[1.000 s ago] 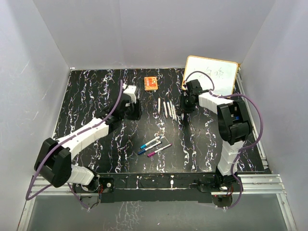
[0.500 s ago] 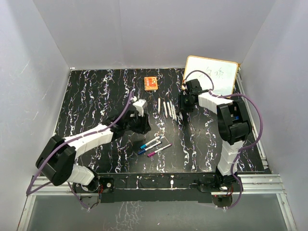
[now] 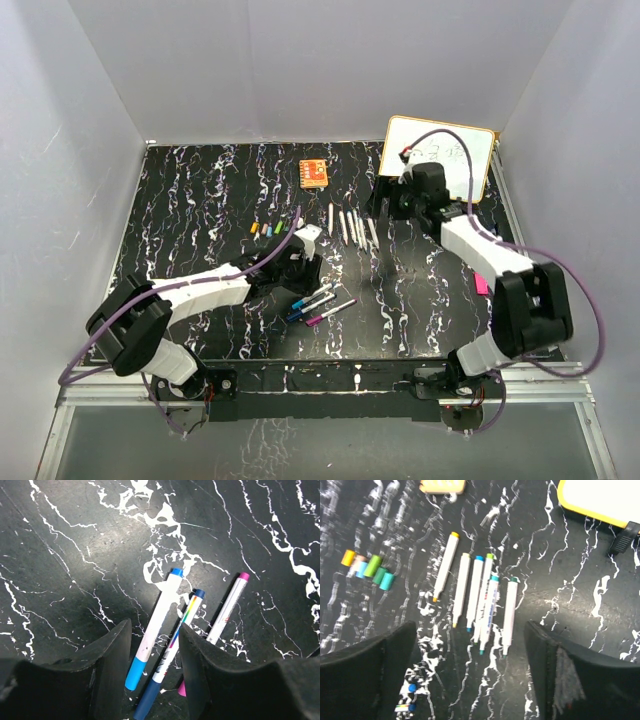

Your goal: Open the pen caps

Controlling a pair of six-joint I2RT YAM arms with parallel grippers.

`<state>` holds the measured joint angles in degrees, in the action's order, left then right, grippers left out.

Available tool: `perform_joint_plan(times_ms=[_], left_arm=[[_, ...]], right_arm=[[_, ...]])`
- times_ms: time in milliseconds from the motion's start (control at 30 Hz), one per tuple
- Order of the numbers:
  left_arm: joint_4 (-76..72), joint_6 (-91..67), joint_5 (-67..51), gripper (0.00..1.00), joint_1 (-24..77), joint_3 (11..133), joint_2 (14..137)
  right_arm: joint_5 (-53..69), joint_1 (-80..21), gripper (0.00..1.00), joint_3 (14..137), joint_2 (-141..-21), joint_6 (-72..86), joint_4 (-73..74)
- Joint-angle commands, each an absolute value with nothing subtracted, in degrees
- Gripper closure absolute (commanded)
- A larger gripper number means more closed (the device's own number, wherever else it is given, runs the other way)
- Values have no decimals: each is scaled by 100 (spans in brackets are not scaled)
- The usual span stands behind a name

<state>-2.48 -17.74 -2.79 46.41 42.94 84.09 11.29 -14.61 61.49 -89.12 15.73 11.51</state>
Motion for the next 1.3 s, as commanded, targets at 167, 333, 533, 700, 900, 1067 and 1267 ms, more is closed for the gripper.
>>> perform_joint_plan(times_ms=[167,333,533,700,900,1067,1267], left_arm=[[105,-1703,291,58,4839,4151,8339],[214,-1671,394,58,4955,4139,8347],[242,-1598,523,58,5086,4146,8431],[329,-1513,762,58,5212,4235,8652],[457,-1459,1093,58,5376,4385,8971],[677,-1605,1430,59,5412,4526,9228],[795,-1797,1646,72,5413,4572,9479]], right_arm=[[1621,-1453,4,5142,-7508,1796,-718],[1591,-1457,5,5177,-7555,1821,-625],[1700,-1451,5,5161,-7620,1866,-644],[1731,-1454,5,5149,-7620,1862,-654],[1769,-1451,5,5142,-7629,1856,-657],[1808,-1459,5,5109,-7596,1881,-665],[1911,-1456,6,5064,-7577,1914,-677]])
